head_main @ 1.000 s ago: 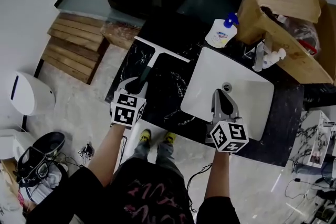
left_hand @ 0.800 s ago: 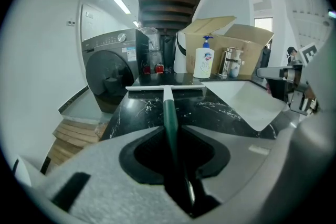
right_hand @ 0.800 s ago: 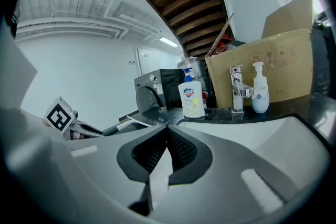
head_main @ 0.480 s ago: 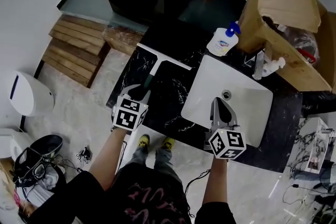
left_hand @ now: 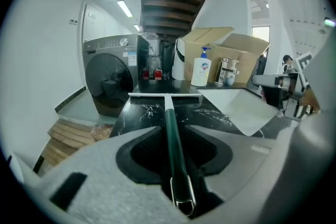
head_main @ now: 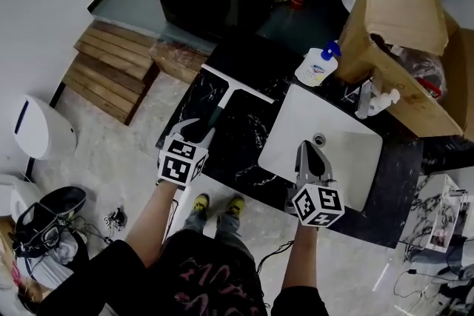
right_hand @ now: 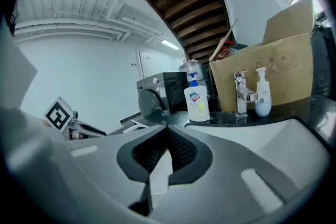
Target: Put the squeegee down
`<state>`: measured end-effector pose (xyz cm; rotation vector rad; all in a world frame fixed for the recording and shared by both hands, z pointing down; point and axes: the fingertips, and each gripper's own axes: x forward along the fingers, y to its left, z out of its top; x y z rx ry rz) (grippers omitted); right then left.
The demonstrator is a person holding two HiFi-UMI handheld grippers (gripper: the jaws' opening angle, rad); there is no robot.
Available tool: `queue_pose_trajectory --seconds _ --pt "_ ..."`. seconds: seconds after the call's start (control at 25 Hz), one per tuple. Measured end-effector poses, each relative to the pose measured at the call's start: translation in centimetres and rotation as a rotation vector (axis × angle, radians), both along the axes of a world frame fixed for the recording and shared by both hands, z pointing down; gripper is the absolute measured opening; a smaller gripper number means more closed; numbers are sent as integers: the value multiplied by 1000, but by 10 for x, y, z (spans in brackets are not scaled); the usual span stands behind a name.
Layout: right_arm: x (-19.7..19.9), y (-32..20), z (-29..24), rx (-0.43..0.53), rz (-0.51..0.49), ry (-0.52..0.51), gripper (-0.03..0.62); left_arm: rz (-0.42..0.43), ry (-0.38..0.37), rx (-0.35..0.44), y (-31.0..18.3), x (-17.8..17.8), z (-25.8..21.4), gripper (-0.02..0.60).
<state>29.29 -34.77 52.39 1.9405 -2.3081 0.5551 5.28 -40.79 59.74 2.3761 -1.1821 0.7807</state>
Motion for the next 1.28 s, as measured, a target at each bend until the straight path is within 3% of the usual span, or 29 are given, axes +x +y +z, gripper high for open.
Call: queue_pose_trajectory --seconds 0.4,1.28 --pt "-17 15 -17 28 -14 11 11 -33 33 75 14 -15 -28 1" --pt "-40 30 -81 141 3 61 11 -44 123 348 18 -34 -141 3"
